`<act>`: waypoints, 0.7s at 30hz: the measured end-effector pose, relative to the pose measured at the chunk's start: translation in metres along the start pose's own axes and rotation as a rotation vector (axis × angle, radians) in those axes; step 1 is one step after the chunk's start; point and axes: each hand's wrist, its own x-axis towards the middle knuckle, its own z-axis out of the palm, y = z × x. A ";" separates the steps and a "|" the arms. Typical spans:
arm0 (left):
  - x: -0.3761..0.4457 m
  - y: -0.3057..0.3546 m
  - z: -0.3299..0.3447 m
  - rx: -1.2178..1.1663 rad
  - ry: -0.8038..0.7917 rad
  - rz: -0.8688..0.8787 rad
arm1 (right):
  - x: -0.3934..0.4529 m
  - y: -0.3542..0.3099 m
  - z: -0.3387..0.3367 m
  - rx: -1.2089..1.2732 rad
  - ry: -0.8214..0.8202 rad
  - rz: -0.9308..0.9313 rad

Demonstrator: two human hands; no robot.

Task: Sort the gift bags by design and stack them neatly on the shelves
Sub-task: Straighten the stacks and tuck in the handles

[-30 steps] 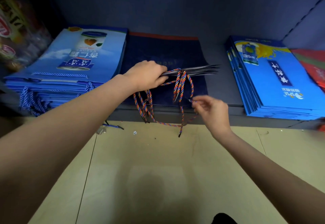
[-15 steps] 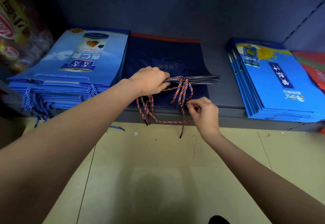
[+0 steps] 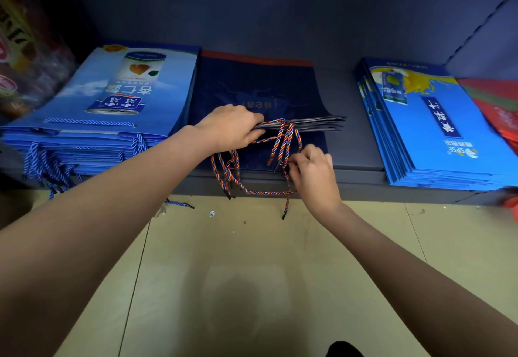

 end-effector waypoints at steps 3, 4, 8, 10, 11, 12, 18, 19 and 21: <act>0.000 -0.001 0.001 -0.026 0.013 0.005 | 0.003 0.002 0.000 -0.077 -0.030 -0.074; 0.000 -0.002 0.001 -0.034 0.013 0.007 | 0.005 0.002 0.001 -0.108 -0.044 -0.091; 0.001 -0.003 0.000 -0.045 0.017 0.019 | 0.008 0.005 -0.001 -0.204 -0.073 -0.187; -0.001 -0.002 0.002 0.012 0.031 0.017 | 0.011 0.005 -0.001 -0.199 -0.073 -0.219; -0.003 0.000 0.004 0.072 0.039 0.011 | 0.013 0.003 -0.001 -0.197 -0.082 -0.216; -0.005 0.002 0.008 0.140 0.044 0.006 | 0.016 0.002 -0.001 -0.201 -0.109 -0.216; -0.007 0.009 0.020 0.181 -0.019 -0.026 | 0.003 0.003 0.005 0.115 -0.180 0.079; -0.006 0.011 0.021 0.158 -0.038 -0.026 | 0.001 0.002 0.003 0.157 -0.170 0.104; -0.004 0.013 0.023 0.094 -0.076 -0.020 | 0.000 -0.001 0.001 0.186 -0.137 0.108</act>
